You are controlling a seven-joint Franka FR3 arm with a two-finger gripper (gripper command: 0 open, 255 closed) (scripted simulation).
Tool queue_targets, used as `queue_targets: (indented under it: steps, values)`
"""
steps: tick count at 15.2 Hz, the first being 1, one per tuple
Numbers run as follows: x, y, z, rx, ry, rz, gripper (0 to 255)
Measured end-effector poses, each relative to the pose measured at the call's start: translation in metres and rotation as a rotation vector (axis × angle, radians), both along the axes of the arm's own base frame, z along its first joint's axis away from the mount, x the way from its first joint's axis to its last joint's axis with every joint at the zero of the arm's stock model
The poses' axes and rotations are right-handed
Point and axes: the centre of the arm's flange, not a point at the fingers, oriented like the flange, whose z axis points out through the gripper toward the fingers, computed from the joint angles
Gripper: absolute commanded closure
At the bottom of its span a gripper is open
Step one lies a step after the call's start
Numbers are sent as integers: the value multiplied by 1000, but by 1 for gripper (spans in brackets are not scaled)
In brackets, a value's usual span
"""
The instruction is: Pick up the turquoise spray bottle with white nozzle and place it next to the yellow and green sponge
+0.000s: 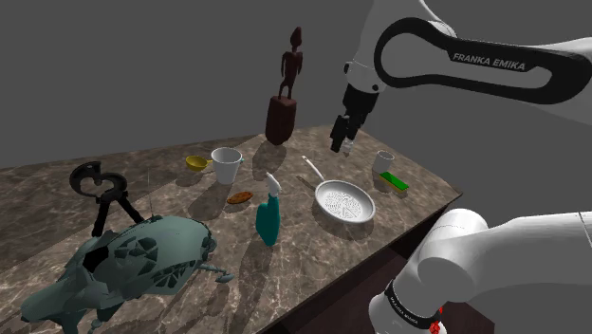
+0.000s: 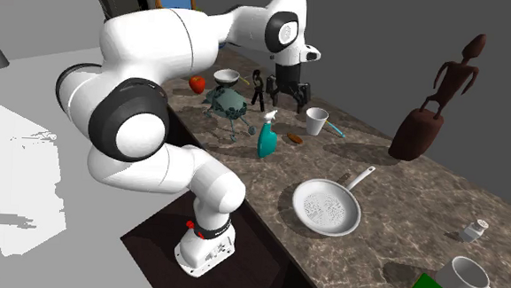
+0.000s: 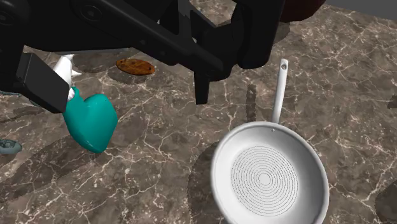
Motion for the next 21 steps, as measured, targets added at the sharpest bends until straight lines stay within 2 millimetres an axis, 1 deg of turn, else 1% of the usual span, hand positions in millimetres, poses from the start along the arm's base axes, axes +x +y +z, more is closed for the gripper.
queue_targets:
  steps: [2, 3, 5, 7, 10, 12, 13, 16, 17, 21]
  values:
    - [3, 4, -3, 0, 0, 0, 0]
    - [5, 12, -10, -1, -1, 0, 0]
    - [10, 31, -23, -2, -3, 0, 0]
    - [17, 50, -42, -3, -5, 0, 0]
    - [32, 77, -65, -4, -8, -1, 0]
    - [34, 99, -81, -6, -11, -1, 0]
    - [39, 110, -87, -6, -12, -1, 0]
    - [54, 139, -112, -7, -16, -2, 0]
    - [55, 145, -116, -7, -17, -2, 0]
    - [59, 148, -138, -7, -18, -3, 0]
